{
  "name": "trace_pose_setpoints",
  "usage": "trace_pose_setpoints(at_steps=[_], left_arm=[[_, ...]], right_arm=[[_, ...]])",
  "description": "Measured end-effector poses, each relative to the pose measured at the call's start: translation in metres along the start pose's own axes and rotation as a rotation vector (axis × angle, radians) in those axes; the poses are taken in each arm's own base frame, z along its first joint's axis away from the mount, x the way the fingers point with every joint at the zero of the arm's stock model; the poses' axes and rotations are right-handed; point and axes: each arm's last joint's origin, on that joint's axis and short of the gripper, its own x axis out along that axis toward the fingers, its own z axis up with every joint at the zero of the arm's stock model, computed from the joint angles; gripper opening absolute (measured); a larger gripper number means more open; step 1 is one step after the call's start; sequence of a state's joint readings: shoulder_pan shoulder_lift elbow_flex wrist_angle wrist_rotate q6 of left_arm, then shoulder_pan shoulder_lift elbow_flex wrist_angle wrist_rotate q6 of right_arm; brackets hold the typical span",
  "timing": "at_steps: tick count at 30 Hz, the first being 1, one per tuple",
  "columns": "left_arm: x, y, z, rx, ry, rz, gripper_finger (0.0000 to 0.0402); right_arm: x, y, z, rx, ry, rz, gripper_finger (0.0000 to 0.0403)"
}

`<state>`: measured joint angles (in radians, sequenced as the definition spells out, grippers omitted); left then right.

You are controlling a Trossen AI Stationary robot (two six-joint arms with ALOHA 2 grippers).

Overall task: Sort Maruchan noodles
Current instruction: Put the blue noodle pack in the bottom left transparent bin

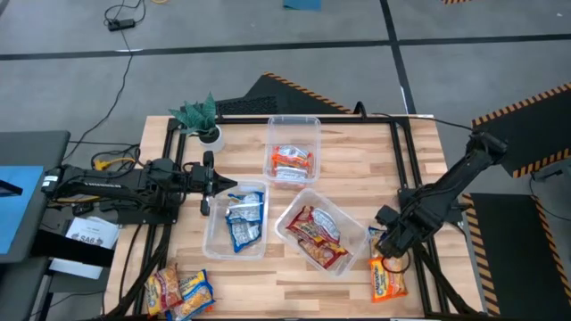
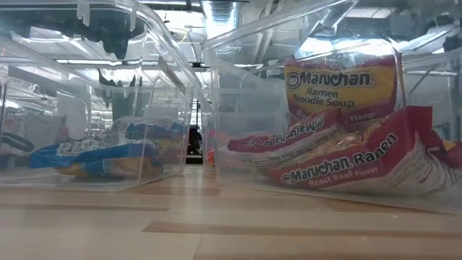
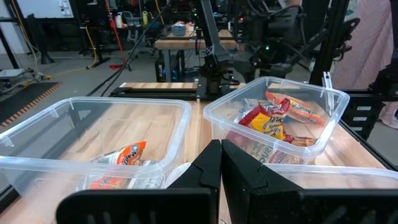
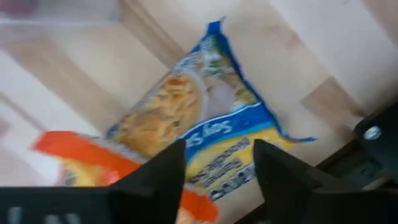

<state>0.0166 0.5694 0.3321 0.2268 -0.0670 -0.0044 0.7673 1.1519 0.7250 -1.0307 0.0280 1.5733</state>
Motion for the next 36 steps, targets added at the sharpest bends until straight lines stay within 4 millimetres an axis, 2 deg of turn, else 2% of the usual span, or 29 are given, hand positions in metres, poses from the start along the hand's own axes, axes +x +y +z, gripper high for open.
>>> trace_pose_setpoints(at_steps=[3, 6, 19, 26, 28, 31, 33, 36], left_arm=[[0.000, 0.000, 0.000, 0.000, 0.000, 0.000, 0.0000], [0.000, 0.000, 0.000, 0.000, 0.001, 0.000, 0.0000], [0.000, 0.000, 0.000, 0.000, 0.001, 0.000, 0.0000], [0.000, 0.000, 0.000, 0.000, 0.001, 0.000, 0.0000], [0.000, 0.000, 0.000, 0.000, 0.001, 0.000, 0.0000], [0.000, 0.000, 0.000, 0.000, 0.002, 0.000, 0.0000], [0.000, 0.000, 0.000, -0.001, 0.001, 0.000, 0.0000], [0.000, 0.000, 0.000, -0.001, 0.002, 0.000, 0.0000]], right_arm=[[0.008, -0.006, 0.000, -0.014, -0.001, -0.034, 0.0252], [0.013, -0.010, 0.000, -0.045, -0.014, -0.057, 0.0269], [0.039, -0.019, 0.000, -0.097, -0.034, -0.030, 0.0271], [0.044, -0.022, 0.000, -0.155, -0.032, -0.034, 0.0268], [0.044, -0.023, 0.000, -0.168, -0.033, -0.039, 0.0257], [0.044, -0.023, 0.000, -0.184, -0.043, -0.043, 0.0219], [0.044, -0.023, 0.000, -0.198, -0.044, -0.048, 0.0175], [0.046, -0.025, 0.000, -0.202, -0.044, -0.062, 0.0088]])
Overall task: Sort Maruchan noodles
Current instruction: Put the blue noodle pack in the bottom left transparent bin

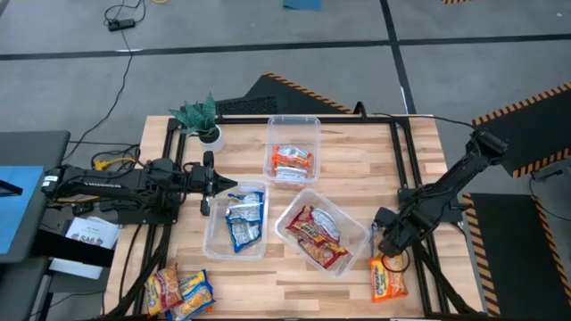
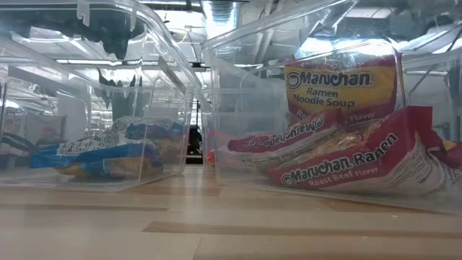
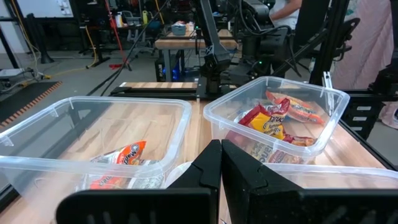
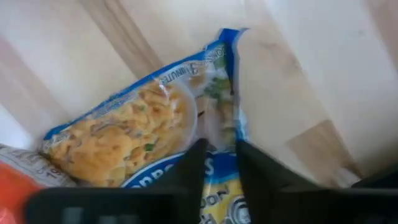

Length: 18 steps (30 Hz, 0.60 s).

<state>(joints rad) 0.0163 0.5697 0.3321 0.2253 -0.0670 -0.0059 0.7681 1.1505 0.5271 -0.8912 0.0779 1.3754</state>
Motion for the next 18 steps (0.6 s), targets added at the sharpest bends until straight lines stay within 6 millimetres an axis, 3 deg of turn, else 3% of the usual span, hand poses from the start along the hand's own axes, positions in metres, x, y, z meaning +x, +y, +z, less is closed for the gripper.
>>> trace_pose_setpoints(at_steps=[3, 10, 18], left_arm=[[0.000, 0.000, 0.000, -0.002, 0.005, -0.001, 0.0000], [0.000, 0.000, 0.000, 0.002, 0.004, -0.003, 0.0000], [0.000, 0.000, 0.000, 0.008, 0.003, 0.002, 0.0000]], right_arm=[[0.003, -0.002, -0.001, 0.003, -0.001, -0.001, 0.0017], [-0.007, 0.000, 0.000, 0.003, 0.012, -0.004, 0.0007], [-0.055, 0.004, 0.004, -0.004, -0.006, 0.010, 0.0006]])
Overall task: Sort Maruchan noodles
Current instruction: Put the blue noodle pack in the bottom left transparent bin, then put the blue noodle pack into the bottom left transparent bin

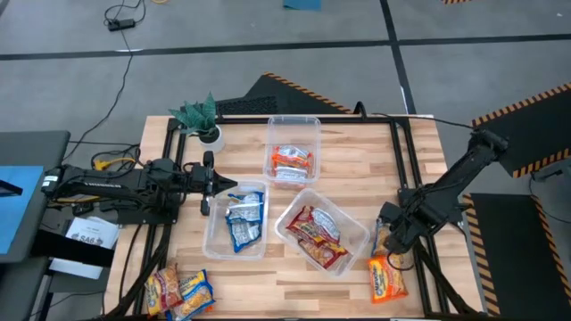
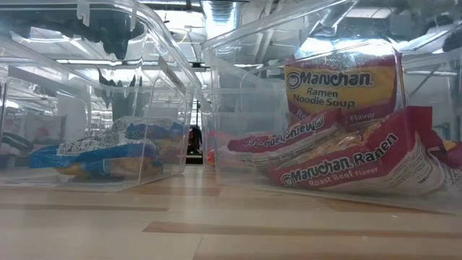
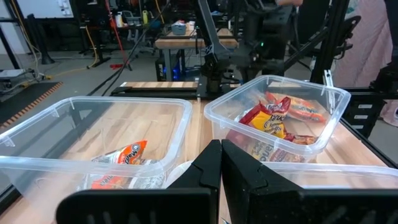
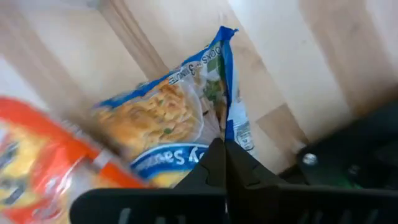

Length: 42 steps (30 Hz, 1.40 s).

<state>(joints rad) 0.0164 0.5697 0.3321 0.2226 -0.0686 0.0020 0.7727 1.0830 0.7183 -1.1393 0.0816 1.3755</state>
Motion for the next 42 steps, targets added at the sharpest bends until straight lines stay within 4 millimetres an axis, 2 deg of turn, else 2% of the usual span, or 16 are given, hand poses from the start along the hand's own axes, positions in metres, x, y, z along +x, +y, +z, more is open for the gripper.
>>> trace_pose_setpoints(at_steps=[7, 13, 18, 20, 24, 32, 39, 42], left_arm=[[0.000, 0.000, 0.001, 0.003, -0.009, 0.002, 0.0000], [0.000, 0.000, 0.001, 0.003, -0.015, 0.004, 0.0000], [0.000, 0.000, 0.001, 0.002, -0.015, 0.004, 0.0000], [0.000, 0.000, 0.001, 0.003, -0.015, 0.003, 0.0000], [0.000, 0.000, 0.001, 0.002, -0.015, 0.003, 0.0000], [0.000, 0.000, 0.001, 0.000, -0.015, 0.003, 0.0000], [0.000, 0.000, 0.001, -0.007, -0.014, 0.002, 0.0000], [0.000, 0.000, 0.001, -0.007, -0.014, 0.002, 0.0000]], right_arm=[[-0.044, -0.002, 0.007, 0.002, -0.100, -0.036, 0.0006], [-0.083, -0.005, 0.014, 0.002, -0.275, -0.061, 0.0006], [-0.097, -0.007, 0.019, 0.028, -0.364, -0.056, 0.0006], [-0.096, -0.007, 0.020, 0.069, -0.365, -0.055, 0.0013], [-0.084, -0.008, 0.021, 0.123, -0.360, -0.084, 0.0053], [-0.044, -0.018, 0.022, 0.279, -0.288, -0.171, 0.0116], [-0.001, -0.025, 0.026, 0.390, -0.271, -0.157, 0.0207], [-0.001, -0.024, 0.034, 0.448, -0.276, -0.180, 0.0242]])
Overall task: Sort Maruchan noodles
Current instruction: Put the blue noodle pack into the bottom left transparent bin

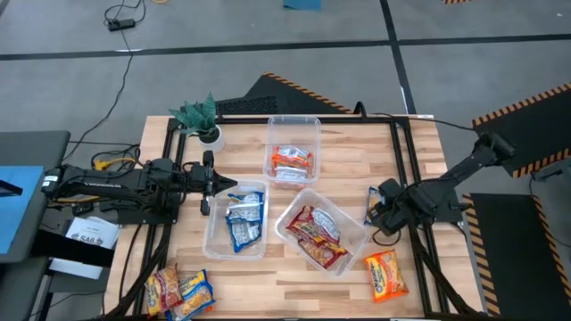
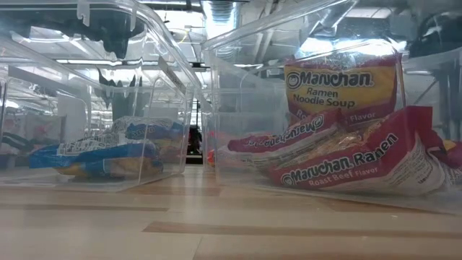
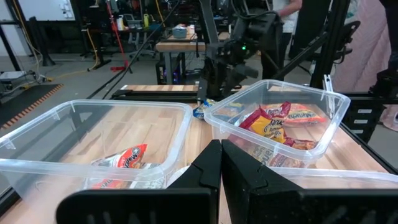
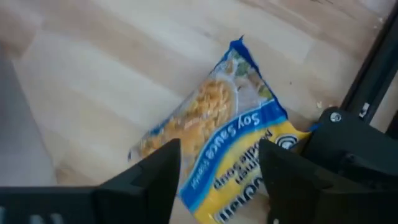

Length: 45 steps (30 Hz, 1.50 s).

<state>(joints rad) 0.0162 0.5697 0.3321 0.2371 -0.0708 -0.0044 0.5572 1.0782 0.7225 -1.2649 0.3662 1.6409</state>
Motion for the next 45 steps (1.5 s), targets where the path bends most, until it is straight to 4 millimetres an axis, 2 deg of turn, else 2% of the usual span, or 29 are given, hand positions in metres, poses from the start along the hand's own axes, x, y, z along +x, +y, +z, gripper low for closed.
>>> trace_pose_setpoints(at_steps=[4, 13, 18, 25, 30, 36, 40, 43, 45], left_arm=[[0.000, 0.000, 0.000, 0.000, 0.000, 0.000, 0.0000], [0.000, 0.000, 0.000, 0.000, 0.000, -0.002, 0.0000], [0.000, 0.000, 0.000, 0.000, 0.000, -0.003, 0.0000], [0.000, 0.000, 0.000, 0.000, 0.000, -0.003, 0.0000], [0.000, 0.000, 0.000, 0.000, 0.001, -0.003, 0.0000], [0.000, 0.000, 0.000, 0.000, 0.003, -0.003, 0.0000], [0.000, 0.000, 0.000, 0.000, 0.003, -0.003, 0.0000], [0.000, 0.000, 0.000, 0.000, 0.003, -0.004, 0.0000], [0.000, 0.000, 0.000, 0.000, 0.003, -0.003, 0.0000]], right_arm=[[0.009, 0.002, 0.009, 0.092, -0.011, -0.016, 0.0262], [0.020, -0.003, 0.036, 0.234, 0.027, -0.084, 0.0265], [0.031, -0.002, 0.046, 0.154, 0.178, -0.100, 0.0265], [0.048, 0.005, 0.059, -0.012, 0.289, -0.068, 0.0265], [0.066, 0.007, 0.058, -0.075, 0.397, -0.070, 0.0265], [0.085, 0.011, 0.053, -0.088, 0.400, -0.067, 0.0265], [0.089, 0.012, 0.052, -0.089, 0.401, -0.076, 0.0264], [0.091, 0.011, 0.051, -0.084, 0.390, -0.090, 0.0244], [0.091, 0.011, 0.051, -0.087, 0.388, -0.095, 0.0209]])
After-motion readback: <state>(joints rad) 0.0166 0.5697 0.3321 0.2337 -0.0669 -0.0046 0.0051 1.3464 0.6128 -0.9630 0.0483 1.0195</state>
